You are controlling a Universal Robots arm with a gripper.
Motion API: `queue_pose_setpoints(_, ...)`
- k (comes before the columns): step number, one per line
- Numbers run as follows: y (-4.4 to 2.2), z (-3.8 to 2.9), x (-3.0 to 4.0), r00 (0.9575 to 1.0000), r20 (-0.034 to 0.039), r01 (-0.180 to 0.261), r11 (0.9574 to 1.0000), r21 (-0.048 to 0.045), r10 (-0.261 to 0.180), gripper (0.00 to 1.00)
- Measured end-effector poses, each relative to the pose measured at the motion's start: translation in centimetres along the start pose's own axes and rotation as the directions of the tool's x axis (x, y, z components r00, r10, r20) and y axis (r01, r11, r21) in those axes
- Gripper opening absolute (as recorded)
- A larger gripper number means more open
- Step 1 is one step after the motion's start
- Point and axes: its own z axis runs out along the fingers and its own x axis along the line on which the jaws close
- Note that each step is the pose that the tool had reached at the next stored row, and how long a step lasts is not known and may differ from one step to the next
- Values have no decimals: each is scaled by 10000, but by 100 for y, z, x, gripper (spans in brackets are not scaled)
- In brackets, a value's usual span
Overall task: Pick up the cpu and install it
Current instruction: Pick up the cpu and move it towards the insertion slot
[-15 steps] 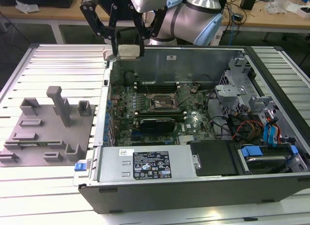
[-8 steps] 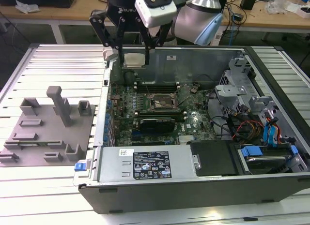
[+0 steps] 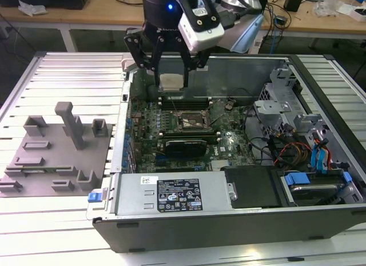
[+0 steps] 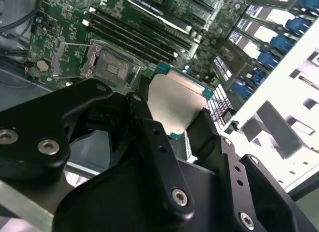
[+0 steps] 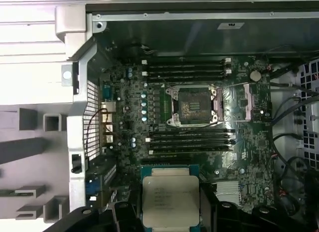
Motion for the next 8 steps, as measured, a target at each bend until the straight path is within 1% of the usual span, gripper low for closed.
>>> queue_pose_setpoints(2,0,73,-56,10000,-9,-1,10000,0,1,55)
queue_pose_setpoints(4,0,131,-107,10000,-18,-2,10000,2,2,55)
queue_pose_setpoints(8,1,206,-178,10000,-30,-1,10000,1,1,55)
